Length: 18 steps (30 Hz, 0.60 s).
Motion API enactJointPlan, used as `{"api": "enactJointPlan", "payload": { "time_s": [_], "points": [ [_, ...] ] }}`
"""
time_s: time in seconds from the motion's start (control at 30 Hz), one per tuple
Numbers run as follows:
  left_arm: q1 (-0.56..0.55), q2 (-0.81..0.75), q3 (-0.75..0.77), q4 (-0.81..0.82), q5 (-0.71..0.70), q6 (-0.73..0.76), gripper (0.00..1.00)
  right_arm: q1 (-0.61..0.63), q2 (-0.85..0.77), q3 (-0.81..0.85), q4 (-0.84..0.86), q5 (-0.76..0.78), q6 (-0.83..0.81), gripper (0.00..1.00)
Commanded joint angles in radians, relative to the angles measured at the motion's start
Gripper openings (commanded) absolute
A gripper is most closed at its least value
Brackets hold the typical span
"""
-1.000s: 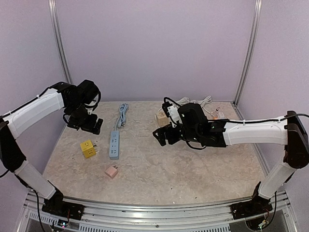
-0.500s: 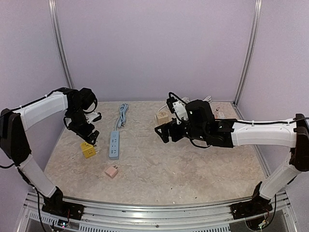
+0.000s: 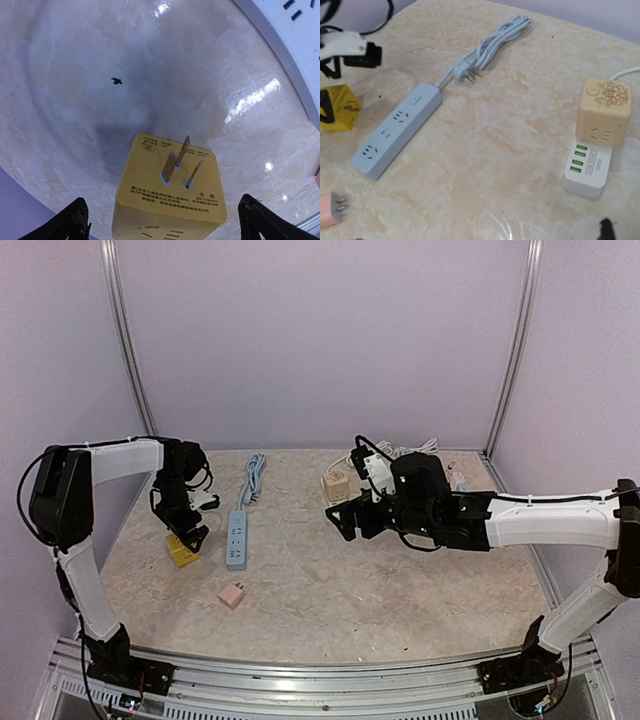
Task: Insert the plug
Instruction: Pick up the plug at the corner of the board.
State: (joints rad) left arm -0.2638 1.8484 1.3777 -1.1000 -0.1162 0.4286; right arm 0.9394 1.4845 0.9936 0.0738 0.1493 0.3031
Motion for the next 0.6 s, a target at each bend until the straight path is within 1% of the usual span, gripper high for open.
{"api": "enactJointPlan", "payload": {
  "time_s": [0.0,0.13,0.2,0.33,0.43,0.47,0.5,0.53,0.57],
  "points": [
    [0.011,0.062,0.018,0.050,0.007,0.061,0.99,-0.010,-0.031,-0.019,0.013,-0.002,0.002,0.97],
    [0.018,0.102,0.033,0.074,0.017,0.062,0.93,-0.010,-0.029,-0.027,0.018,-0.001,0.003,0.97],
    [0.021,0.121,0.044,0.073,0.020,0.055,0.88,-0.009,-0.030,-0.030,0.020,-0.001,0.005,0.97],
    [0.016,0.130,0.054,0.062,0.029,0.041,0.71,-0.011,-0.029,-0.032,0.023,0.001,0.005,0.97],
    [0.013,0.118,0.053,0.055,0.029,0.039,0.64,-0.013,-0.030,-0.032,0.021,-0.001,0.003,0.97],
    [0.011,0.113,0.055,0.051,0.033,0.034,0.59,-0.014,-0.030,-0.033,0.023,-0.002,0.001,0.97],
    [0.008,0.108,0.060,0.050,0.034,0.025,0.45,-0.014,-0.030,-0.033,0.022,-0.001,0.001,0.97],
    [0.004,0.098,0.065,0.051,0.030,0.017,0.35,-0.014,-0.030,-0.034,0.022,0.001,-0.002,0.97],
    [0.001,0.094,0.072,0.048,0.030,0.008,0.32,-0.016,-0.028,-0.036,0.024,0.002,-0.003,0.97]
  ]
}}
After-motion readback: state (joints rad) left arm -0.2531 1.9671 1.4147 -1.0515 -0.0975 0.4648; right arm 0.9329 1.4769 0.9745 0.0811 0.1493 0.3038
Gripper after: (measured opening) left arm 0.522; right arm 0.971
